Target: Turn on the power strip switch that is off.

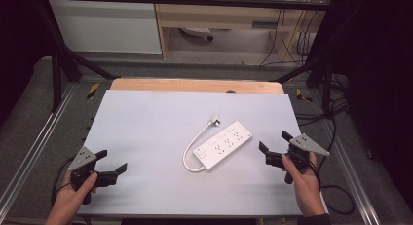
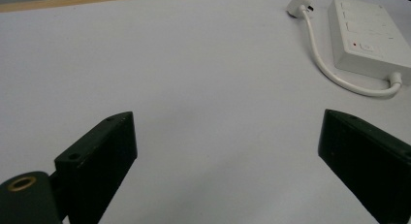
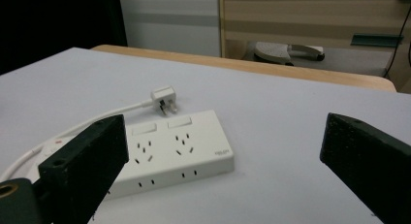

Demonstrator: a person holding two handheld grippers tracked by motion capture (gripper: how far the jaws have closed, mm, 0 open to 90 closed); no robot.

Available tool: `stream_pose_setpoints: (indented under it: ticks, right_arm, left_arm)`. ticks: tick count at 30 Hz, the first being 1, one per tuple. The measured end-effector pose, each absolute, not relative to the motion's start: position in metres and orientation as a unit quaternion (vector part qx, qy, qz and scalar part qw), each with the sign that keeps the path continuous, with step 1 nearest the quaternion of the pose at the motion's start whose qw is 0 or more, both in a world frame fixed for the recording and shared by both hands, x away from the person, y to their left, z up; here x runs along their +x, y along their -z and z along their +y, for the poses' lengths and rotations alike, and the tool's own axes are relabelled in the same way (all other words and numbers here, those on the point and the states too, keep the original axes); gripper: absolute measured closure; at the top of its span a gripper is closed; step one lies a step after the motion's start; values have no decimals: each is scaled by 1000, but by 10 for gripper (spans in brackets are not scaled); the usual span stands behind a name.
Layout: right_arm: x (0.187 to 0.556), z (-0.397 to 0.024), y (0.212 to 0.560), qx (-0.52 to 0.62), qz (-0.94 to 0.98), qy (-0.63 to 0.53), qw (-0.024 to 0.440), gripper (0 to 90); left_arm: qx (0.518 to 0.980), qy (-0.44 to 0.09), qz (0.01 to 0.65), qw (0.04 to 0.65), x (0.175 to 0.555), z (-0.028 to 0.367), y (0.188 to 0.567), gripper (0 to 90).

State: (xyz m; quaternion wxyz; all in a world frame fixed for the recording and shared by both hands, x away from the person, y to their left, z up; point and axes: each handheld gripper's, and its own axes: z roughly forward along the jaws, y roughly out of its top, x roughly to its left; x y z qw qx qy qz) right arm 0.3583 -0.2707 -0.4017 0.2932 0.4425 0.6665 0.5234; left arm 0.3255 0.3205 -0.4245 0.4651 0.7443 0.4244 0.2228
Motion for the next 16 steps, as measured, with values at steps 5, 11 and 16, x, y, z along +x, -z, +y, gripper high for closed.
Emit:
stream_pose_setpoints:
  ticks: [5, 11, 16]
  right_arm:
    - [356, -278, 417, 447, 675, -511, 288, 34]
    - [354, -282, 439, 457, 699, -482, 266, 32]
    - [355, -278, 452, 460, 724, -451, 245, 35]
  left_arm:
    - [744, -223, 424, 465, 325, 321, 424, 70]
    - [746, -224, 422, 465, 325, 320, 424, 70]
    - [746, -224, 420, 465, 325, 319, 424, 70]
